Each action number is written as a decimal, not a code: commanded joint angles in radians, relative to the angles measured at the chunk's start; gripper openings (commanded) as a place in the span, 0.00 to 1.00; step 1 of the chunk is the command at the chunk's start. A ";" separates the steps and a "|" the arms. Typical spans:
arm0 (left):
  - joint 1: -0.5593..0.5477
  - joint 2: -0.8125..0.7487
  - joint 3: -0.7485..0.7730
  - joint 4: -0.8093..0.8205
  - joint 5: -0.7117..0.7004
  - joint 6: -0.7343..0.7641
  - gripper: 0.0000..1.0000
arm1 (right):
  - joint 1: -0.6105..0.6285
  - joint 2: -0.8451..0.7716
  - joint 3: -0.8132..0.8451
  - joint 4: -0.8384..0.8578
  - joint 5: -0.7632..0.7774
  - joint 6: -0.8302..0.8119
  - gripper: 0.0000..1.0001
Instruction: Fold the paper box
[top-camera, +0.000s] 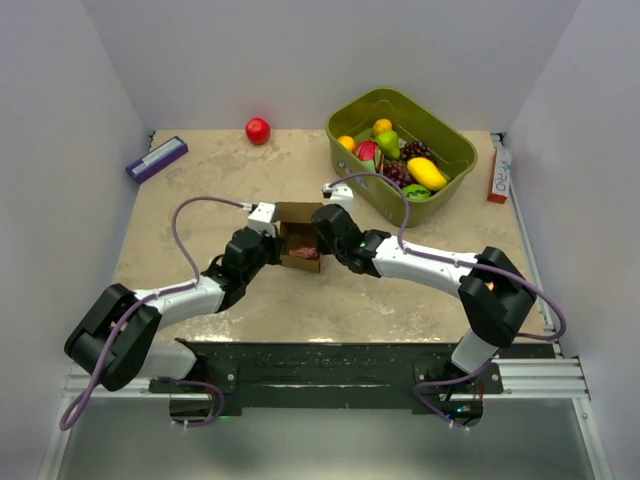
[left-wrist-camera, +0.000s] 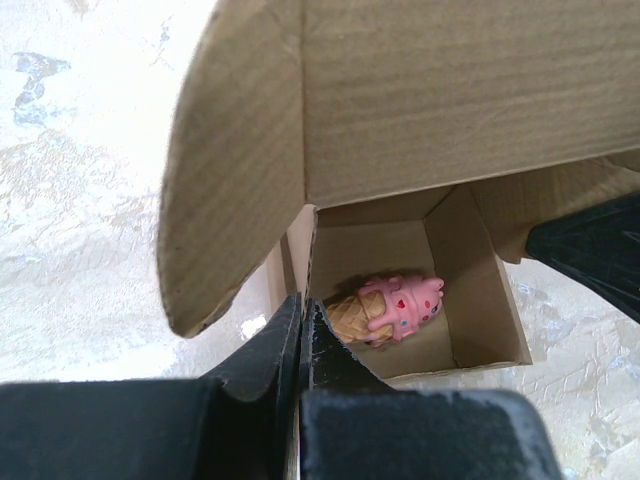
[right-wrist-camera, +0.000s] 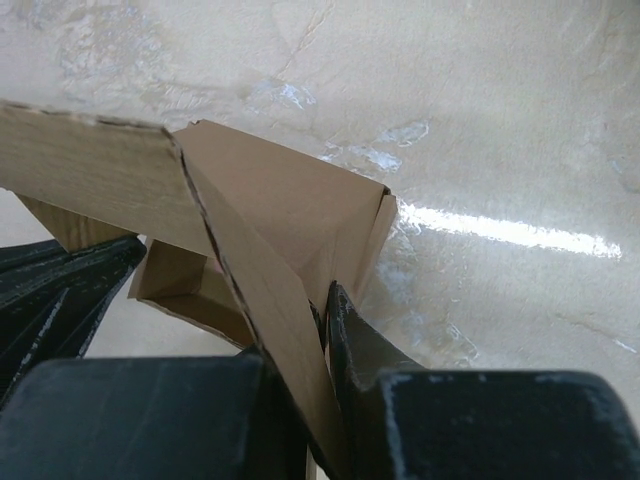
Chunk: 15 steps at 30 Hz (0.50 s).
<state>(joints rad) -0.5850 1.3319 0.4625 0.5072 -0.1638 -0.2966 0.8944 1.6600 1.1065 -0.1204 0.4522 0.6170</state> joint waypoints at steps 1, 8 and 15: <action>-0.010 0.012 -0.030 -0.024 0.003 -0.010 0.00 | 0.005 0.014 0.061 0.018 -0.049 0.056 0.04; -0.016 0.023 -0.035 -0.010 0.007 -0.013 0.00 | -0.014 0.015 0.072 0.030 -0.084 0.069 0.04; -0.018 0.023 -0.033 -0.010 0.001 -0.012 0.00 | -0.014 0.050 0.053 0.045 -0.099 0.072 0.03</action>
<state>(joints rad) -0.5896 1.3373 0.4492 0.5350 -0.1699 -0.2966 0.8738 1.6852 1.1313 -0.1322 0.4225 0.6479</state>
